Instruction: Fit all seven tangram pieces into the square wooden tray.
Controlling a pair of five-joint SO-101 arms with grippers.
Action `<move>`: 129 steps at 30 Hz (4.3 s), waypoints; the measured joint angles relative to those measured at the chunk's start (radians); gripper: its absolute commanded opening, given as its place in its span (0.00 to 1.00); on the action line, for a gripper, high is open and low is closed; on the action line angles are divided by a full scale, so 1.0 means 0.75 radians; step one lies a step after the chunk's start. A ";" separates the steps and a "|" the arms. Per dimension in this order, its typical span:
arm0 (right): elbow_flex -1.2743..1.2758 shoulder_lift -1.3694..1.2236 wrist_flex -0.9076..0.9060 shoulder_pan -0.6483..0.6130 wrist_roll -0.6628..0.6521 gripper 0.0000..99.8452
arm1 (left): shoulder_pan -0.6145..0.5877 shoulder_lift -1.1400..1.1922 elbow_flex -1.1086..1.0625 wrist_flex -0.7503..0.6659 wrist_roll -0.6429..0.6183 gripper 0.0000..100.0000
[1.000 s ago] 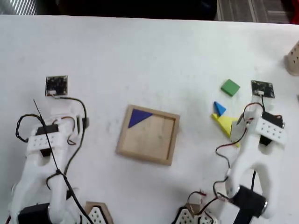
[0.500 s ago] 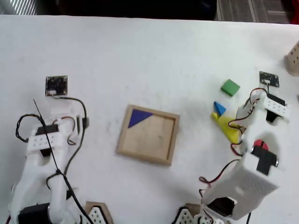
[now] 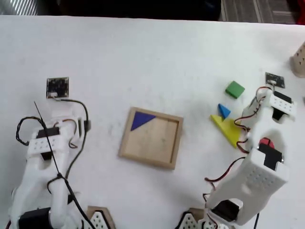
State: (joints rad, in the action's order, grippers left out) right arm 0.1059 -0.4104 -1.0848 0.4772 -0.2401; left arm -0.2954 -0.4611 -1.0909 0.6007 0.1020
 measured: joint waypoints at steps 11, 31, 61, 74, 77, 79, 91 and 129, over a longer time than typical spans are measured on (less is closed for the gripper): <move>0.000 0.117 -0.182 -0.012 -0.002 0.02 | 0.000 0.000 0.000 0.000 0.000 0.26; 0.522 0.941 -0.233 -0.949 0.115 0.02 | 0.000 0.000 0.000 0.000 0.000 0.26; 0.239 0.518 -0.374 -1.315 0.063 0.25 | 0.000 0.000 0.000 0.000 0.000 0.26; 0.704 0.847 -0.088 -1.039 0.055 0.02 | 0.000 0.000 0.000 0.000 0.000 0.26; 0.788 0.857 0.020 -1.035 0.055 0.02 | 0.000 0.000 0.000 0.000 0.000 0.26; 0.837 0.857 0.108 -1.037 0.090 0.02 | 0.000 0.000 0.000 0.000 0.000 0.26; 0.929 0.857 0.364 -1.107 0.155 0.02 | 0.000 0.000 0.000 0.010 0.000 0.18; 0.771 0.608 0.297 -1.309 0.160 0.02 | 0.000 0.000 0.000 0.029 0.000 0.02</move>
State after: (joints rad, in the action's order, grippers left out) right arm 0.6843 0.0453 -0.8623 -0.5048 -0.1204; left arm -0.2954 -0.4611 -1.0909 0.6222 0.1020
